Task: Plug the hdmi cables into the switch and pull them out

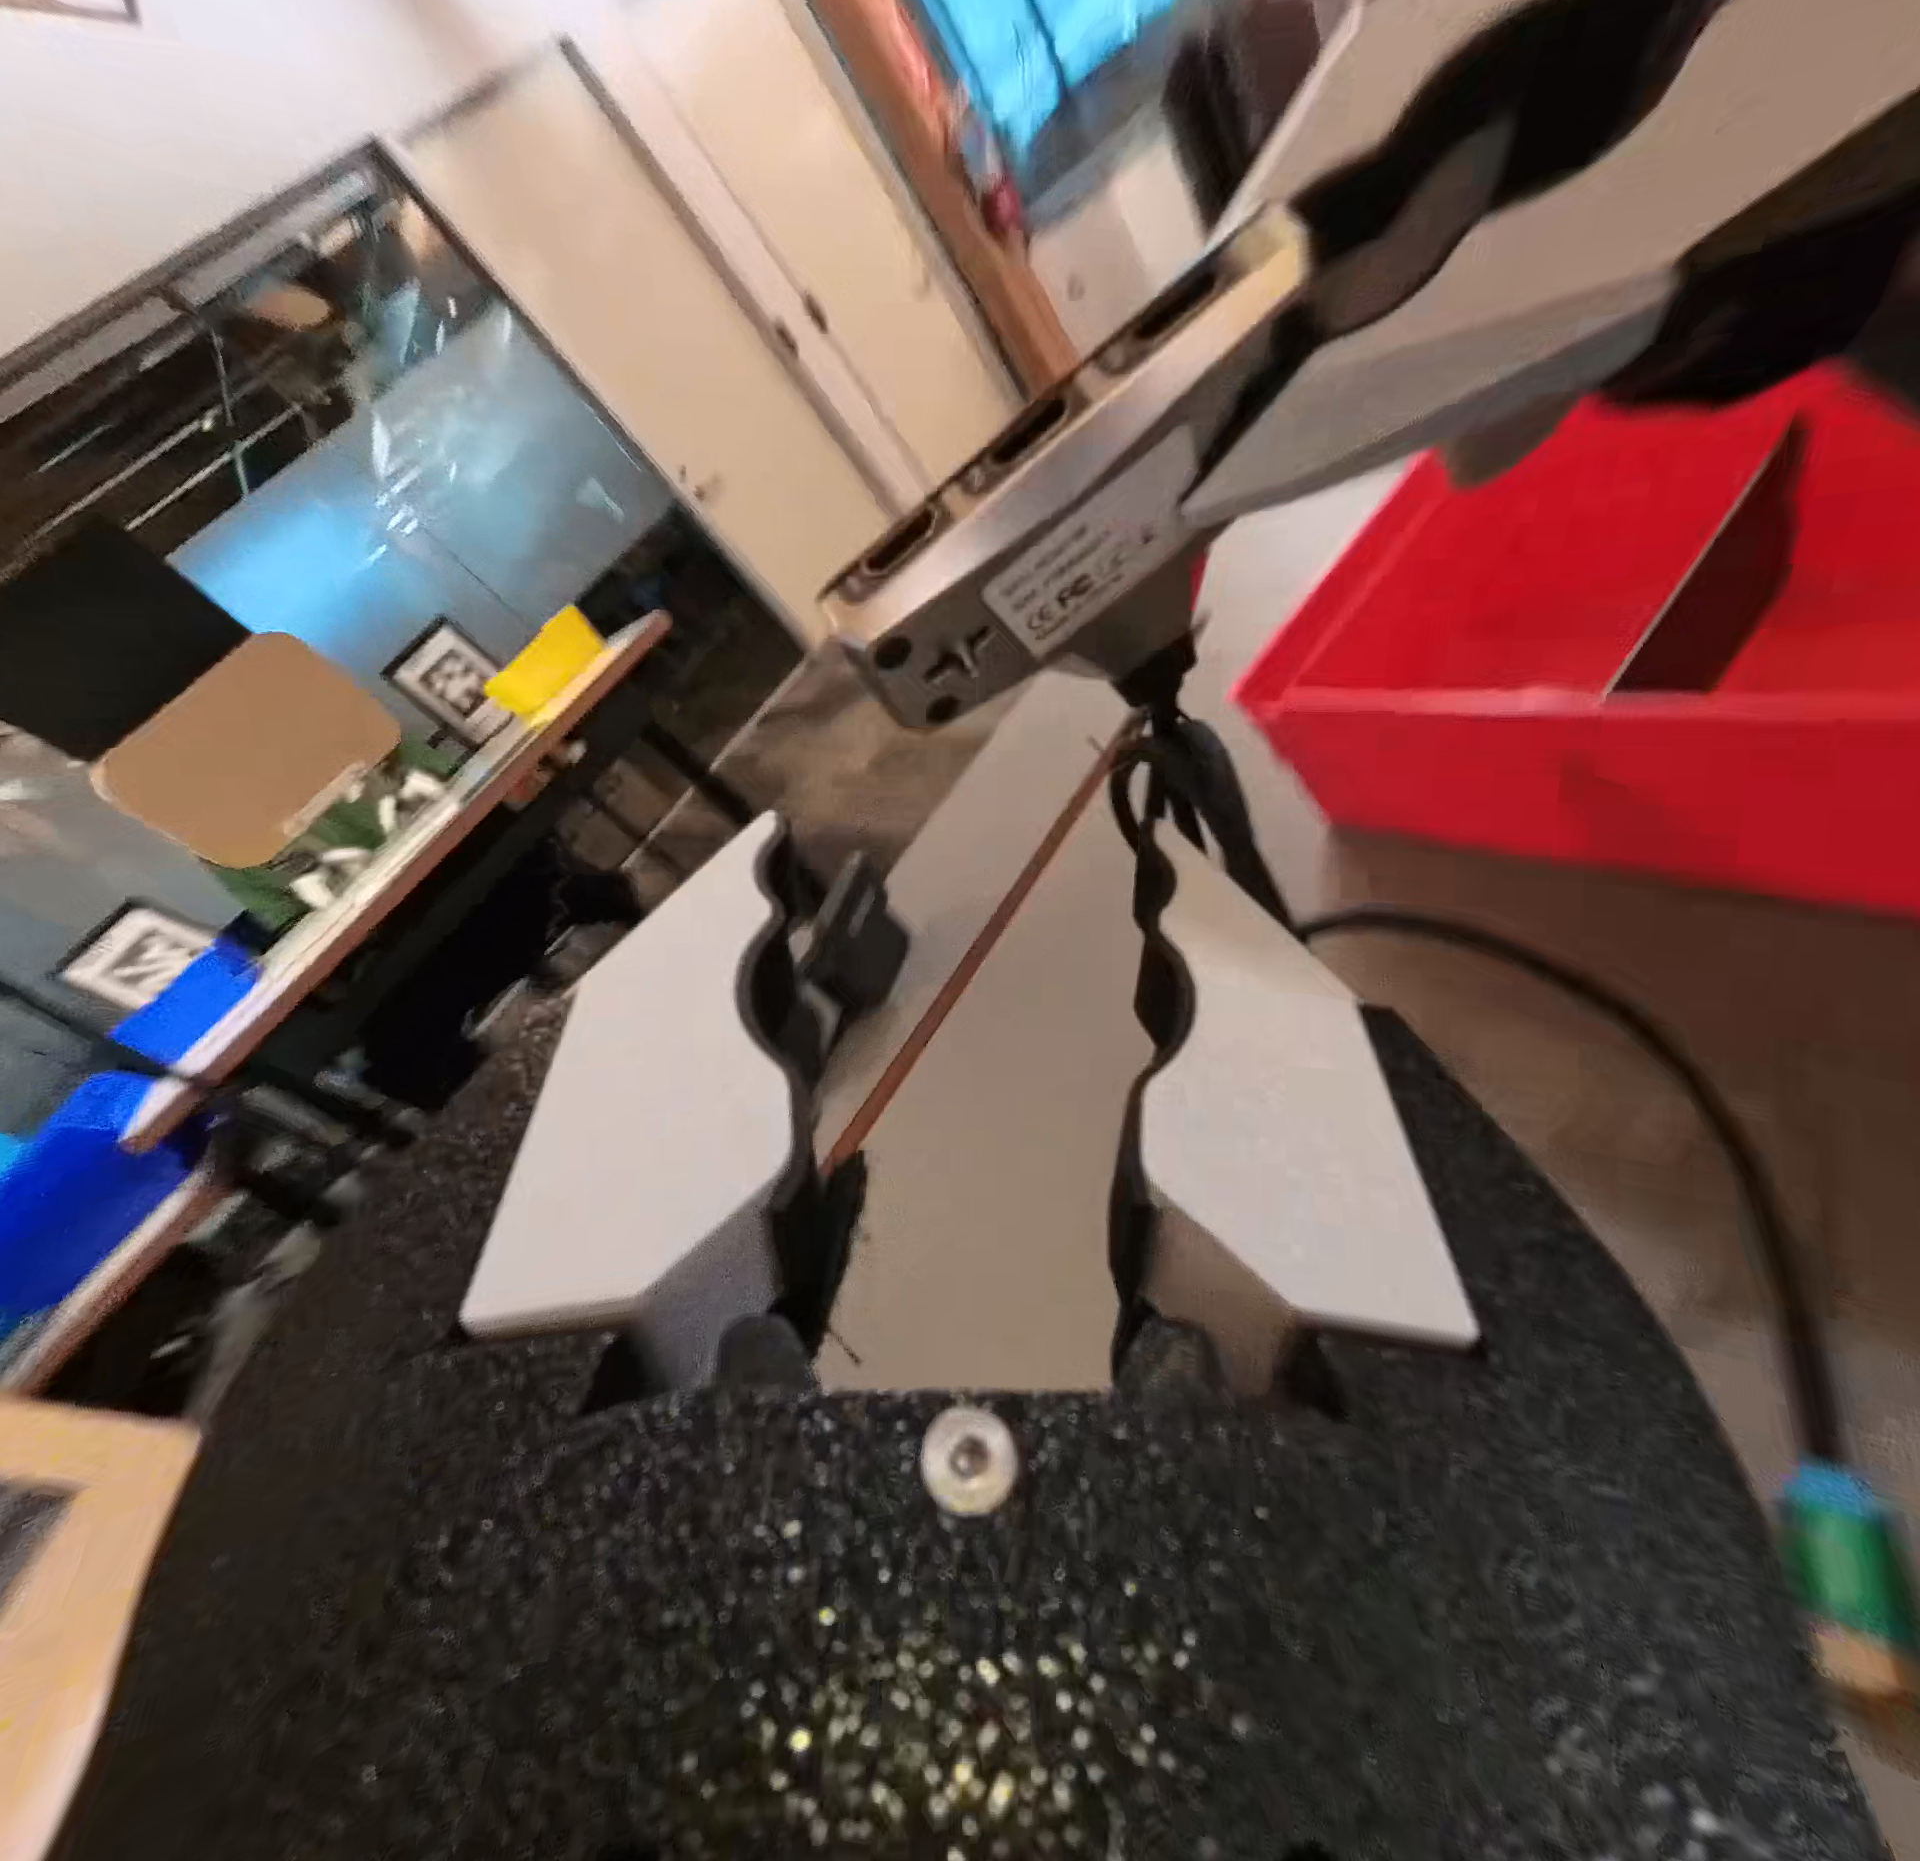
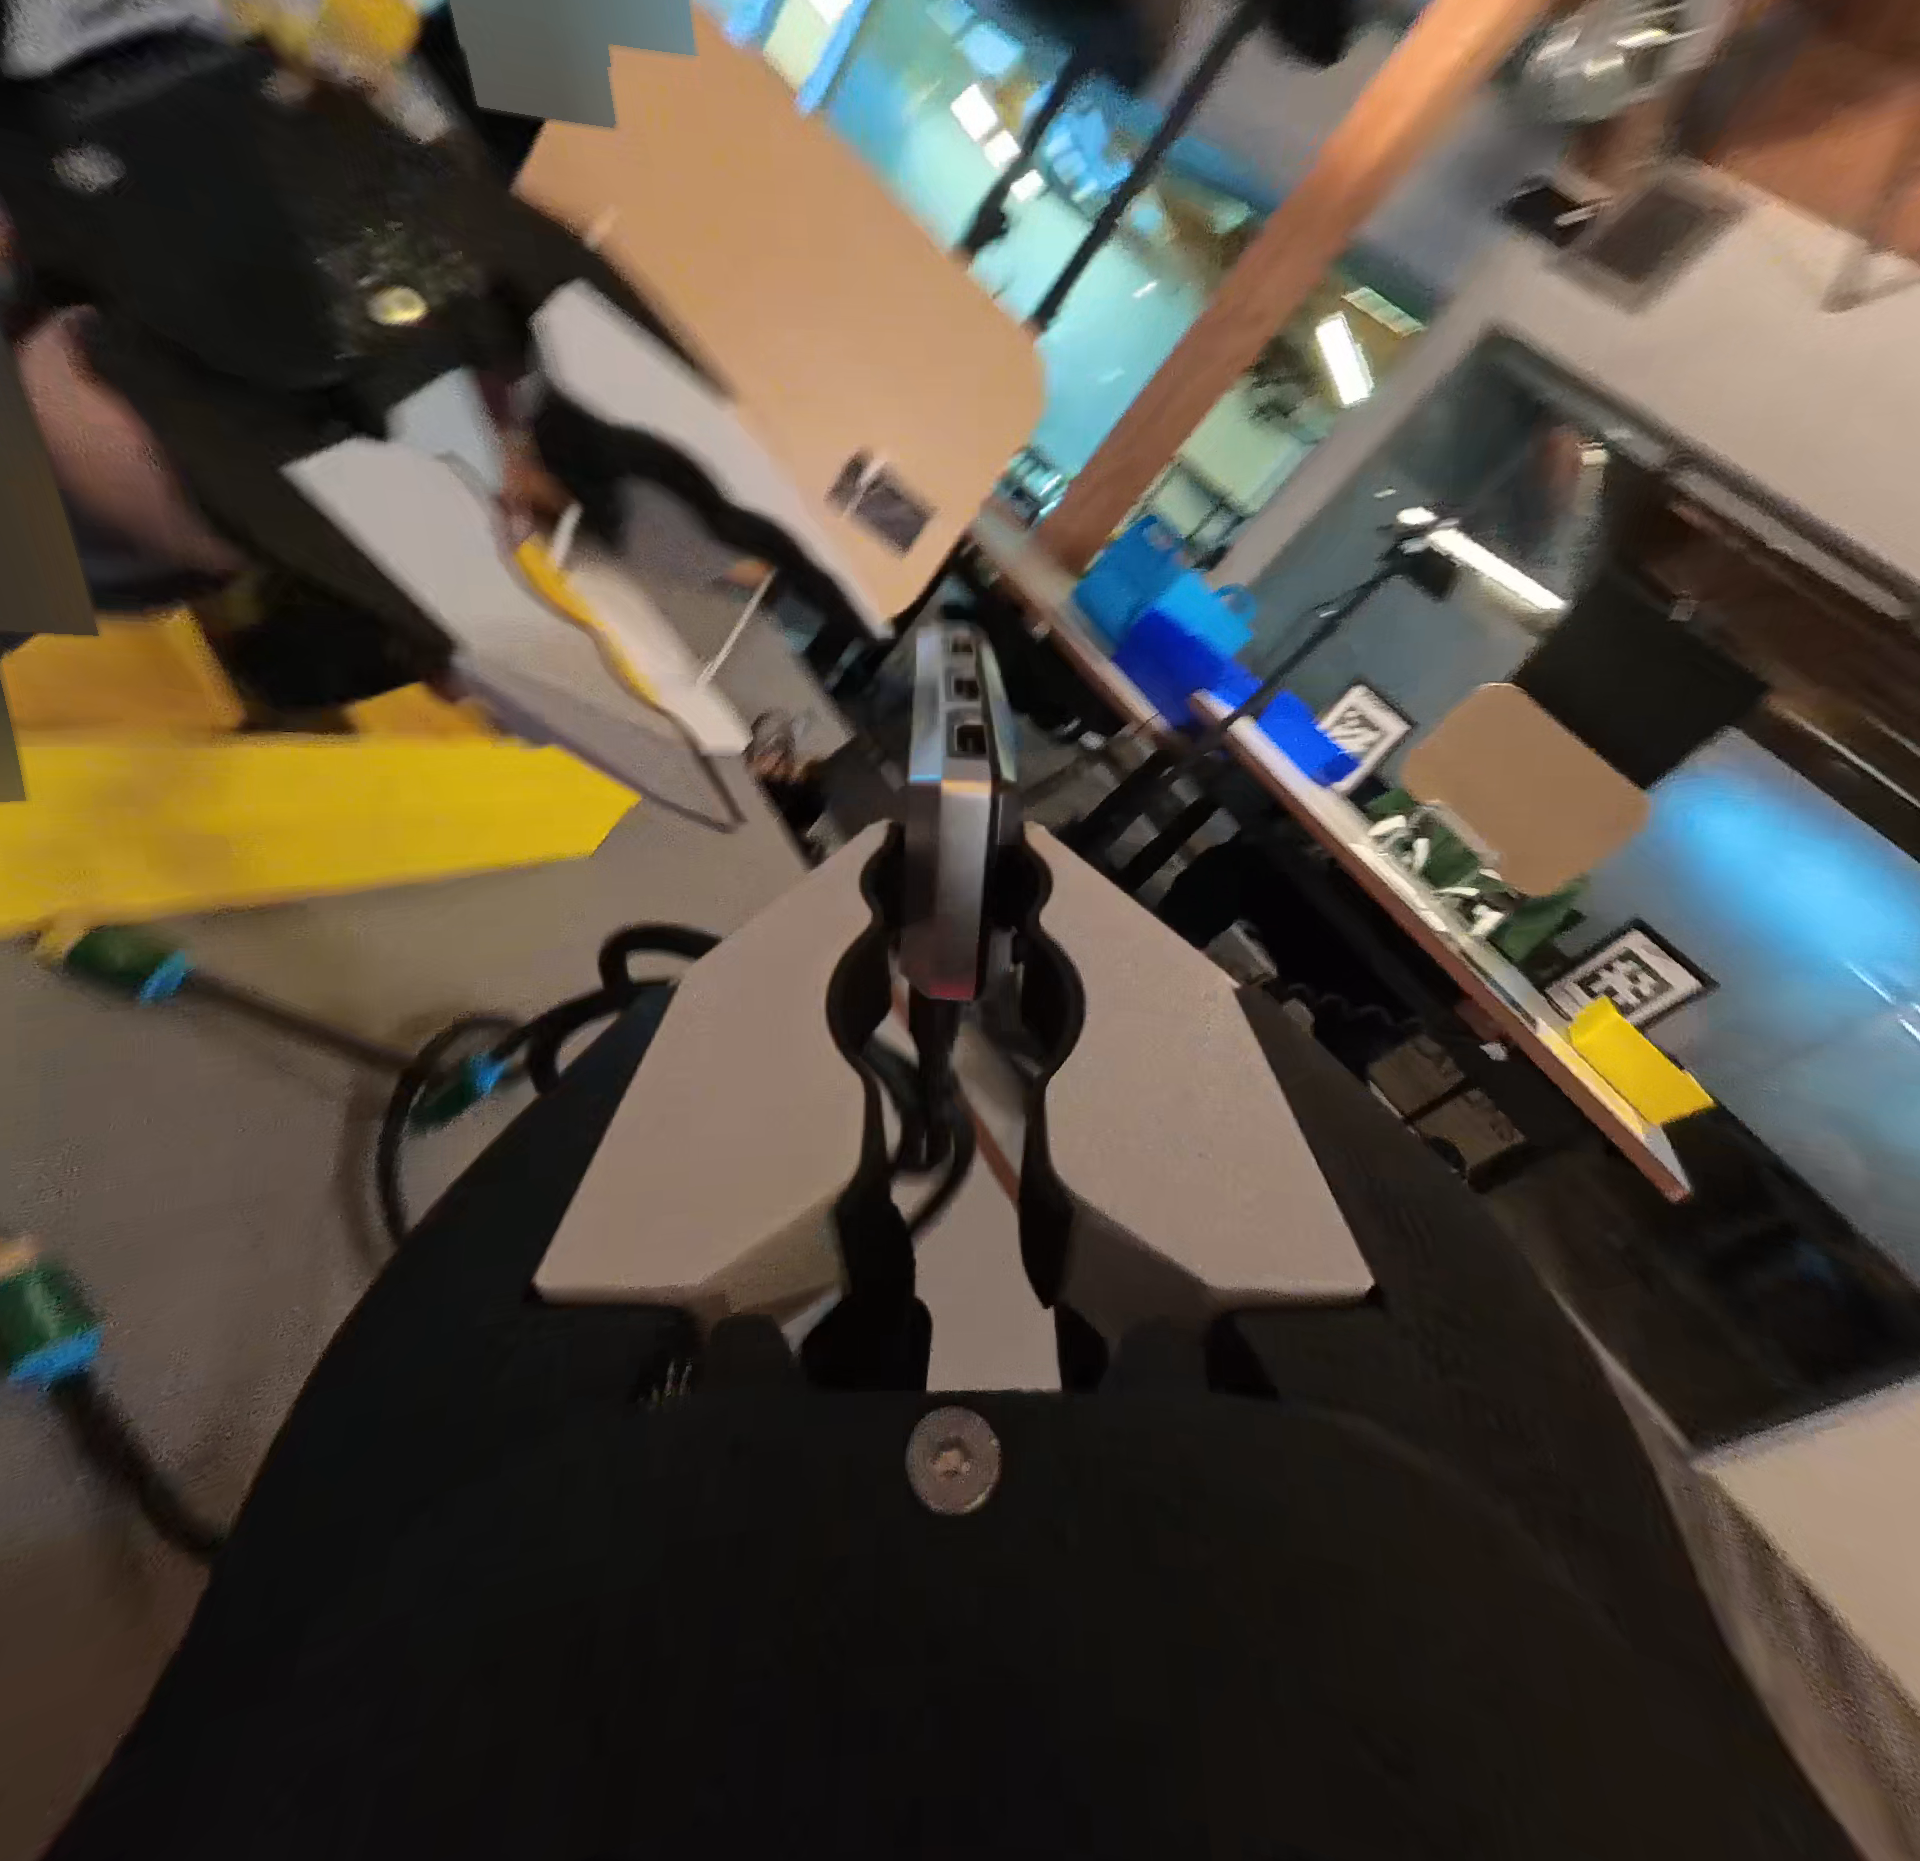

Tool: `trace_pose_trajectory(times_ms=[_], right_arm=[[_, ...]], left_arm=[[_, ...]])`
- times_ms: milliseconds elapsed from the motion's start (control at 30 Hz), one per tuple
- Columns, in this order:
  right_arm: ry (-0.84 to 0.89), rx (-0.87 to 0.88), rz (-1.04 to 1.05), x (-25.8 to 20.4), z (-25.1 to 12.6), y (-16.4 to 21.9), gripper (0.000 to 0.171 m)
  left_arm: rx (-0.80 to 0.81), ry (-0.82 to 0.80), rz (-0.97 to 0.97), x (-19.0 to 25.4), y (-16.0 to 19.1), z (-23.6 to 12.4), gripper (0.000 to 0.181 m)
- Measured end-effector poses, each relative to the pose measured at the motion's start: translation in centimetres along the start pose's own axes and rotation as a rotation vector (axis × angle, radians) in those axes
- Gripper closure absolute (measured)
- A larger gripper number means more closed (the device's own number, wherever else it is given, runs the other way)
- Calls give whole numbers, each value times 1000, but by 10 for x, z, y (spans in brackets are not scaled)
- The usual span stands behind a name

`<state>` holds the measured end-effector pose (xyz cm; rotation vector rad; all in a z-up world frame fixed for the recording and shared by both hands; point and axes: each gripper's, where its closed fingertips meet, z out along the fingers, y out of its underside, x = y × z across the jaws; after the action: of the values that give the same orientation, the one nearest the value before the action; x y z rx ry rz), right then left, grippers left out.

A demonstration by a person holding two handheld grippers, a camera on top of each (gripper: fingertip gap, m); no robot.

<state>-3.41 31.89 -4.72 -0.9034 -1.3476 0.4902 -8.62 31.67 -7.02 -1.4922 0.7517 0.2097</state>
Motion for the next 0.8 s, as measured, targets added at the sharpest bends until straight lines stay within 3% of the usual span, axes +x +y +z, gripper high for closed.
trace_pose_trajectory(times_ms=[100,233,367,467,533,633,800], right_arm=[[125,116,147,31,-10,-6,153],[162,222,309,48,-16,-10,154],[139,374,448,53,-23,-25,154],[64,539,566,52,-33,-46,153],[-26,625,644,47,-38,-58,154],[-155,704,725,38,-39,-70,154],[-304,748,737,17,-39,-87,154]], left_arm=[[220,109,-227,8,-34,-8,123],[405,125,-661,-8,-48,-6,132],[539,196,-969,-8,-48,4,112],[542,241,-969,6,-49,15,92],[606,372,-959,21,-65,11,89],[760,507,-932,29,-88,-9,104],[870,605,-832,38,-96,-27,153]])
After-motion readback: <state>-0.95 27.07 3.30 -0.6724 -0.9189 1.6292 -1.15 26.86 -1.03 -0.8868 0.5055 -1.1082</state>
